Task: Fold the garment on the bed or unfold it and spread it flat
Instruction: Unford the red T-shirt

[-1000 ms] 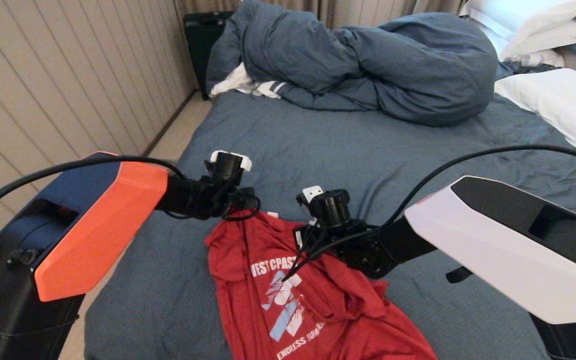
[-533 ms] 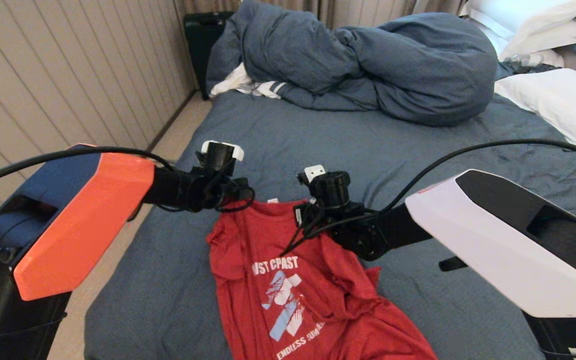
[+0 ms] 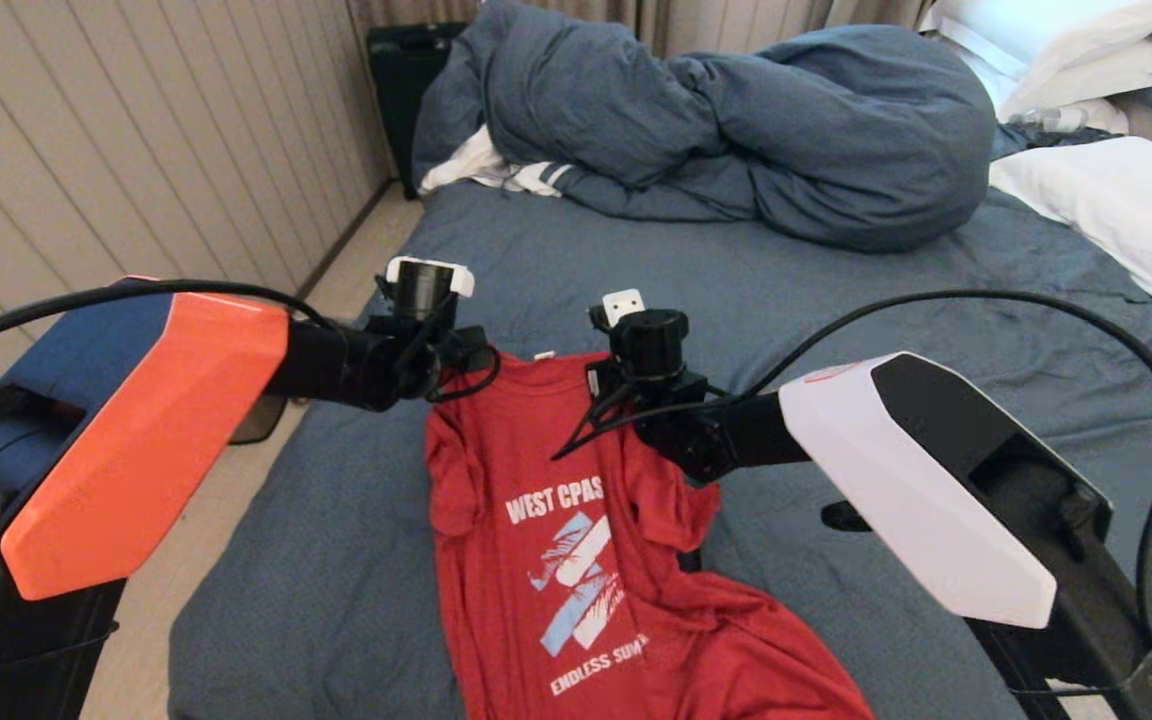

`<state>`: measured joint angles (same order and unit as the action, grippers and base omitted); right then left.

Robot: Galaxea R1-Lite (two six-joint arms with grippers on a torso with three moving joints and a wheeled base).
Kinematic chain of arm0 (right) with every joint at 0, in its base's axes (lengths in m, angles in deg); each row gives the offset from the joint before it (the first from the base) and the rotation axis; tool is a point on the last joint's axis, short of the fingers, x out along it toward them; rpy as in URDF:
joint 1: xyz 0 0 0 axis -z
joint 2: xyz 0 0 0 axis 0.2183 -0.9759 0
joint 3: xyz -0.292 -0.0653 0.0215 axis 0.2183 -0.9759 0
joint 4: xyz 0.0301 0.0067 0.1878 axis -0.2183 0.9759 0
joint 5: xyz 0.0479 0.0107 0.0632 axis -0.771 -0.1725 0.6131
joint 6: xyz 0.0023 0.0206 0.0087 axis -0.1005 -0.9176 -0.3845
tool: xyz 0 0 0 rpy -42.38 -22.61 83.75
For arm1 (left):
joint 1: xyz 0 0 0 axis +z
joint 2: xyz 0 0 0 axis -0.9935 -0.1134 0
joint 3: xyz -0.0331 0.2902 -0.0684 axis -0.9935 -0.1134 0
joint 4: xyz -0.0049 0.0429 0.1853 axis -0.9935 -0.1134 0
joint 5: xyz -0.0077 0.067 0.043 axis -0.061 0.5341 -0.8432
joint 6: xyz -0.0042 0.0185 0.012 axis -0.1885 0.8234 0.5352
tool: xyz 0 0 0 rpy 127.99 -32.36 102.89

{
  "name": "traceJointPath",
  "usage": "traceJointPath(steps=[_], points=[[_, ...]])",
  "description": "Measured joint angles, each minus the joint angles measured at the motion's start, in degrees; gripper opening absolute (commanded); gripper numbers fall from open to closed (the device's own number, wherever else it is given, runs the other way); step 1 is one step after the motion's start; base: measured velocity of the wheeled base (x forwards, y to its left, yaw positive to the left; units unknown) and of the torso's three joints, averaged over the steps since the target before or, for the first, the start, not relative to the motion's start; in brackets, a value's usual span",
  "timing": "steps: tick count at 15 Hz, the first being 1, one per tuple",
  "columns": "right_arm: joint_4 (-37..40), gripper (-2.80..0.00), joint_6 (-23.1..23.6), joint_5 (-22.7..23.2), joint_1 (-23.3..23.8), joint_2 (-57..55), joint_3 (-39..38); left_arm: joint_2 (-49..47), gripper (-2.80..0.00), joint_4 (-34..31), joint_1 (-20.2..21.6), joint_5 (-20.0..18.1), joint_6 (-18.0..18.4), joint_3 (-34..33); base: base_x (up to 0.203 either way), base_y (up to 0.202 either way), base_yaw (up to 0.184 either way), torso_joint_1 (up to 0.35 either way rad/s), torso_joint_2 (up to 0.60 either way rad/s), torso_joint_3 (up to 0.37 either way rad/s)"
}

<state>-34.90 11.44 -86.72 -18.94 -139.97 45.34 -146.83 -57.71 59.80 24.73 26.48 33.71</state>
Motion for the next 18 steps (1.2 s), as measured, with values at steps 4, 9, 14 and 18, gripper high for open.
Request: traceJointPath(steps=[4, 9, 14, 18], points=[[-0.2, -2.80, 3.4, -0.2, 0.0, -3.5, 4.8, -1.3, -2.80, -0.1, 1.6, 0.1, 0.7, 3.1, 0.000, 0.000, 0.000, 0.000, 0.00, 0.000], [-0.6, 0.00, 4.0, 0.1, 0.0, -4.2, 5.1, -3.0, 0.00, -0.1, 2.0, 0.5, 1.2, 4.7, 0.000, 0.000, 0.000, 0.000, 0.00, 0.000], [-0.9, 0.00, 4.5, 0.5, 0.1, -4.2, 5.1, -3.5, 0.00, -0.1, 1.9, 1.7, 1.4, 4.3, 0.000, 0.000, 0.000, 0.000, 0.00, 0.000], [-2.7, 0.00, 4.4, 0.5, 0.0, -3.4, 5.0, -3.5, 0.00, -0.2, 1.9, 1.7, 1.4, 4.2, 0.000, 0.000, 0.000, 0.000, 0.00, 0.000]])
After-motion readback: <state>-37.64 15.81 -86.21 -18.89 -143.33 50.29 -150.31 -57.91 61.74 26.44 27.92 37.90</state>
